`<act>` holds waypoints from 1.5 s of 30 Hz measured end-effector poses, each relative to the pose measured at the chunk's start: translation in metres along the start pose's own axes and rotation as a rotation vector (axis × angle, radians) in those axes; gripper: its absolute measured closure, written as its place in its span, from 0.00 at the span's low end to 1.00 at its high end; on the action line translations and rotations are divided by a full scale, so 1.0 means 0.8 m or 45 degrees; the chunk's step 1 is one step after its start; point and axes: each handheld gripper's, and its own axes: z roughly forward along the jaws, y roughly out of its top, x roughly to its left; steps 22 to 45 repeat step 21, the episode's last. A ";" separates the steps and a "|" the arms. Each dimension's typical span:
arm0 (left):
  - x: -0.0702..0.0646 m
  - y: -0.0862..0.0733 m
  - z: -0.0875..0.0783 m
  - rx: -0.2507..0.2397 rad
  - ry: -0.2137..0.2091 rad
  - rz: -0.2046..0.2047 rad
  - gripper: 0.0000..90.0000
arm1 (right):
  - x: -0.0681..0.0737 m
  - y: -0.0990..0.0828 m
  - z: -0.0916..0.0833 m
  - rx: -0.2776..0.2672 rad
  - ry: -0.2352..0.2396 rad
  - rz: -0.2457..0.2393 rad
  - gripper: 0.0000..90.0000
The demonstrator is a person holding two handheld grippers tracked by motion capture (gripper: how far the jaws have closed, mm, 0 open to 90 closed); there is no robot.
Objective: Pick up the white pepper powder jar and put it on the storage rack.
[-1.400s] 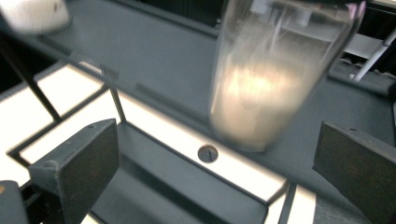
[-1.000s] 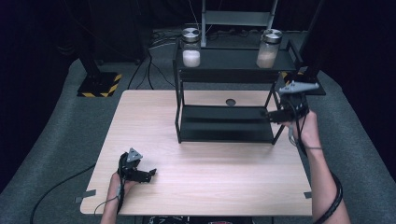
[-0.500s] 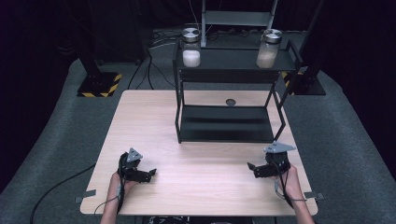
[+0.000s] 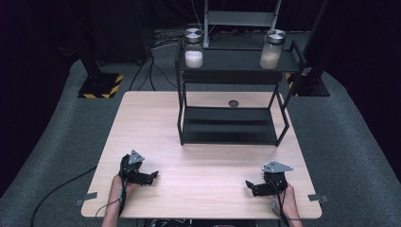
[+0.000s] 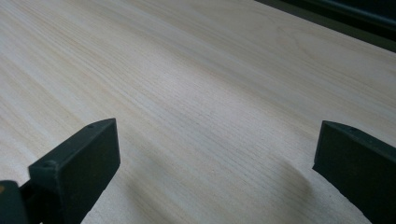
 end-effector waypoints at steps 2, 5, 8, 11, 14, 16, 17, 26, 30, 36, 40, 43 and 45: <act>0.000 0.000 0.000 0.001 0.000 0.002 0.00 | 0.000 -0.001 0.000 -0.001 0.003 0.003 0.00; 0.000 0.000 0.000 0.001 0.001 0.003 0.00 | -0.001 0.000 0.000 0.002 0.004 0.013 0.00; 0.000 0.000 0.000 0.002 0.000 0.003 0.00 | -0.001 0.000 0.000 0.005 0.000 0.018 0.00; -0.001 0.000 0.000 -0.001 0.004 0.007 0.01 | -0.005 -0.002 -0.001 -0.006 0.016 0.034 0.00; -0.001 0.000 0.000 -0.001 0.004 0.007 0.01 | -0.007 -0.003 -0.002 -0.010 0.010 0.055 0.00; -0.001 0.000 0.000 -0.001 0.006 0.005 0.01 | -0.005 -0.002 -0.001 -0.003 0.007 0.044 0.00; -0.001 0.000 -0.001 0.002 0.004 -0.001 0.01 | -0.005 0.000 -0.001 0.003 0.009 0.037 0.00; -0.001 0.000 -0.001 0.002 0.004 -0.002 0.00 | -0.008 0.003 0.001 0.022 0.024 0.045 0.00; -0.001 0.000 -0.001 0.002 0.004 -0.002 0.00 | -0.008 0.003 0.001 0.022 0.024 0.045 0.00; -0.001 0.000 -0.001 0.002 0.004 -0.002 0.00 | -0.008 0.003 0.001 0.022 0.024 0.045 0.00; -0.001 0.000 -0.001 0.002 0.004 -0.002 0.00 | -0.008 0.003 0.001 0.022 0.024 0.045 0.00; -0.001 0.000 -0.001 0.002 0.004 -0.002 0.00 | -0.008 0.003 0.001 0.022 0.024 0.045 0.00; -0.001 0.000 -0.001 0.002 0.004 -0.002 0.00 | -0.008 0.003 0.001 0.022 0.024 0.045 0.00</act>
